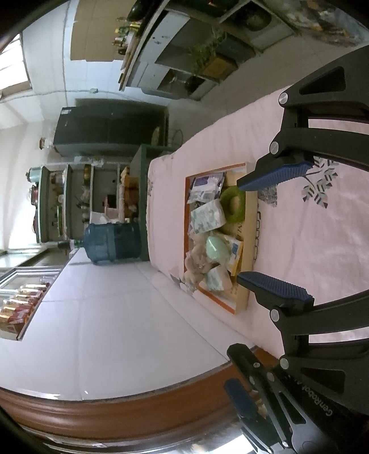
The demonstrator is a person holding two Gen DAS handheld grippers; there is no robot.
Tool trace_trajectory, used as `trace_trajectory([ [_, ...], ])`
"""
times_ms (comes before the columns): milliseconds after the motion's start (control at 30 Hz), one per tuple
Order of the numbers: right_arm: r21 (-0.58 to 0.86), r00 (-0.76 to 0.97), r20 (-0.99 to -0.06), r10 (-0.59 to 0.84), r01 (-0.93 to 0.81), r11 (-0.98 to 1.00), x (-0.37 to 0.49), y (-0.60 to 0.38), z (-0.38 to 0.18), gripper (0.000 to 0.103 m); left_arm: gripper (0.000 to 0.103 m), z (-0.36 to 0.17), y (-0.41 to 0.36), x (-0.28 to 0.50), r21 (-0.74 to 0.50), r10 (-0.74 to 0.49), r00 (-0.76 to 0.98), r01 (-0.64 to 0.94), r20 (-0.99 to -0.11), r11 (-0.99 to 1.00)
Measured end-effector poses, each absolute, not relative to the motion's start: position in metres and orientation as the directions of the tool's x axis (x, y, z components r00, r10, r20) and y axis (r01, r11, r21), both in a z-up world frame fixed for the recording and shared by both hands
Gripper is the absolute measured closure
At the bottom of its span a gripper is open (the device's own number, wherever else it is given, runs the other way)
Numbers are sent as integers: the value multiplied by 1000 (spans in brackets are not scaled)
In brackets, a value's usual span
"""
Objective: Organize soft objects
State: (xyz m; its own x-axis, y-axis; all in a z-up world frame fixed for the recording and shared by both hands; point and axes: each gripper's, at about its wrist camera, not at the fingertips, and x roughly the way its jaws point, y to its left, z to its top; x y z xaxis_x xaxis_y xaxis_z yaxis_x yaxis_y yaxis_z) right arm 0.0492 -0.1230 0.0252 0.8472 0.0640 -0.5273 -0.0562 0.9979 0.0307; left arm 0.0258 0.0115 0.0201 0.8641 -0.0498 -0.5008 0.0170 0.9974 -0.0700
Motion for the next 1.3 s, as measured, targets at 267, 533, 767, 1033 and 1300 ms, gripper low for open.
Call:
trace_trajectory([
  [267,29,848,-527,63,-57,998,49,-122,25,42,47,15,12,26,-70,-48,862,15,-504,997],
  [533,31,847,-528,65,-57,998,48,-122,25,42,47,15,12,25,-69,-47,862,14,-504,997],
  [767,31,847,-528,64,-57,998,48,-122,25,42,47,15,12,25,-69,-47,862,14,-504,998],
  [1033,30,846,-529,64,-57,998,48,-122,24,42,47,15,12,25,-69,-47,862,14,-505,998],
  [1300,30,847,-528,64,-57,998,48,-122,25,42,47,16,11,25,-70,-48,862,14,-505,997],
])
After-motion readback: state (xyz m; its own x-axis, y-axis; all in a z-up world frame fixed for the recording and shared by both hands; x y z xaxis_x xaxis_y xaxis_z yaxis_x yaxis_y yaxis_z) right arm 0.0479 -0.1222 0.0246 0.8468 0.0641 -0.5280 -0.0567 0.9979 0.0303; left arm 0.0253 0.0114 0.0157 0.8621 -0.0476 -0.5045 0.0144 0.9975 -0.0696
